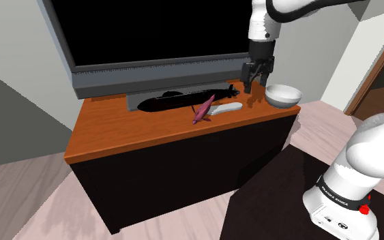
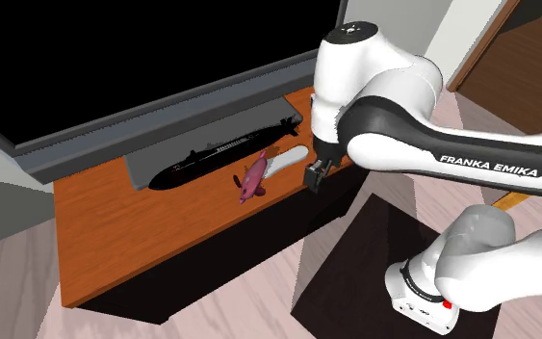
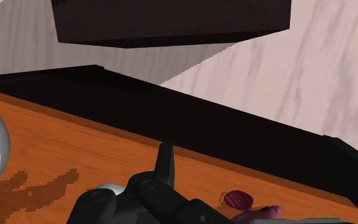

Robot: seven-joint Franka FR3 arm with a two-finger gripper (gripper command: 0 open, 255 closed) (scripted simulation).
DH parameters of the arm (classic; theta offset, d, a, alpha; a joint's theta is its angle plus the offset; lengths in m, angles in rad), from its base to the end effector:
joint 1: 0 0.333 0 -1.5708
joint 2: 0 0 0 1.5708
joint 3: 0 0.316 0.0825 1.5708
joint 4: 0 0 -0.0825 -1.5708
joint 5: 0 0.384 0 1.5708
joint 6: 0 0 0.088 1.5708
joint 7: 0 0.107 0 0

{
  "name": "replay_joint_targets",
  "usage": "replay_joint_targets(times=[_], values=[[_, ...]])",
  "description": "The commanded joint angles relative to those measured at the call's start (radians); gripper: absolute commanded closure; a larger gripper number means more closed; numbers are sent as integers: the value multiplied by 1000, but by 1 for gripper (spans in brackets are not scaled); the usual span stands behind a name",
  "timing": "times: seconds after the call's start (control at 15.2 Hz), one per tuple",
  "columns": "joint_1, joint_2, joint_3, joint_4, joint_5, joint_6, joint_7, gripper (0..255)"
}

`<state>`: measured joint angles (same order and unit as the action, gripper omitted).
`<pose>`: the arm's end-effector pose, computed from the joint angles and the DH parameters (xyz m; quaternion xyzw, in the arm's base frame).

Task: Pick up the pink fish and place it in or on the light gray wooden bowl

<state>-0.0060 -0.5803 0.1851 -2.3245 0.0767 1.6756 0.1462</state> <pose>0.3620 0.0833 0.5403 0.9992 -0.0058 -0.0356 0.0180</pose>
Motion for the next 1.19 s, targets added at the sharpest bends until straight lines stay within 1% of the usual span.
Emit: replay_joint_targets(times=[0.0,0.2,0.33,0.46,0.66,0.92,1.12], values=[[-9,67,48,27,-13,49,74,0],[-24,176,117,82,-51,105,190,0],[-34,256,160,129,-88,134,271,0],[-44,340,200,182,-136,155,355,0],[-50,476,247,277,-225,167,486,0],[-32,670,281,432,-362,146,655,0],[7,819,278,570,-464,105,762,0]])
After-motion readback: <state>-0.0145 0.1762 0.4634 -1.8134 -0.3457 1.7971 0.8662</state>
